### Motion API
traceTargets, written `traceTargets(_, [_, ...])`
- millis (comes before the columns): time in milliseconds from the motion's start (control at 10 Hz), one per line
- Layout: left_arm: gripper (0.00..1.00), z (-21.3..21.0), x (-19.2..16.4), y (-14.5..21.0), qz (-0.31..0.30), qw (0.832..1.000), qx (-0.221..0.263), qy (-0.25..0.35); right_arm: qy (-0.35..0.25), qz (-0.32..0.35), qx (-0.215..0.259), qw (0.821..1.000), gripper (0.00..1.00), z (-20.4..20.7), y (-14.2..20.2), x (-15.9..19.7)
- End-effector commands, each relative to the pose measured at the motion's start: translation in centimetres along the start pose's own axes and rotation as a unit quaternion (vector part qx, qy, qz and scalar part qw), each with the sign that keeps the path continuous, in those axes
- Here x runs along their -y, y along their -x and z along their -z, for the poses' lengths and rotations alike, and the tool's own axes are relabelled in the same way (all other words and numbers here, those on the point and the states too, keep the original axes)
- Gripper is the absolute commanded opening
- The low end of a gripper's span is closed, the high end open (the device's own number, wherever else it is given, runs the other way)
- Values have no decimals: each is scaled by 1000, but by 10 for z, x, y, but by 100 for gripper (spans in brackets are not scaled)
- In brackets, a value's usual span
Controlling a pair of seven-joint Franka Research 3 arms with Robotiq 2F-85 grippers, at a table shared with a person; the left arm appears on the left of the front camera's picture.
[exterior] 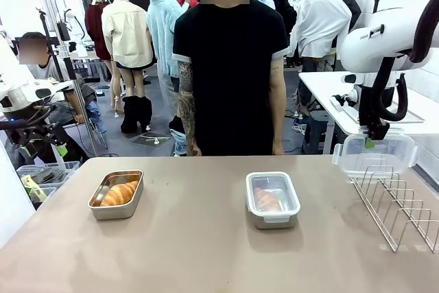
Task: Place the bread in airtight containers.
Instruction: Release when the human grabs the Airtight Container lid.
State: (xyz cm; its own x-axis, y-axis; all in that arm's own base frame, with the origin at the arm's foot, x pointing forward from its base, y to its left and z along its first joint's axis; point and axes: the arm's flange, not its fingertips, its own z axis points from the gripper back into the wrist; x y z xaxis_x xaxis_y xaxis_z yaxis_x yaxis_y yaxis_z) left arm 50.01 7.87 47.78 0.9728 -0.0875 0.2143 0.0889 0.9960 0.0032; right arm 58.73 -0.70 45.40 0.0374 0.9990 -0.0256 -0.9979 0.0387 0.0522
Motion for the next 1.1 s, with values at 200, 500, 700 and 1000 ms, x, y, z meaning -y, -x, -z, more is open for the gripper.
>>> traceTargets(200, [100, 0, 0, 1, -7, 1000, 4, -14, -3, 0, 0, 1000, 0, 5, 0, 2])
traceTargets(500, [100, 0, 0, 1, -7, 1000, 4, -14, 103, -40, -46, 993, 0, -53, -39, -74])
traceTargets(700, [100, 0, 0, 1, -7, 1000, 4, -14, 152, -81, -70, 983, 0, -87, -68, -95])
traceTargets(1000, [100, 0, 0, 1, -7, 1000, 4, -14, 231, -159, -77, 957, 0, -127, -101, -86])
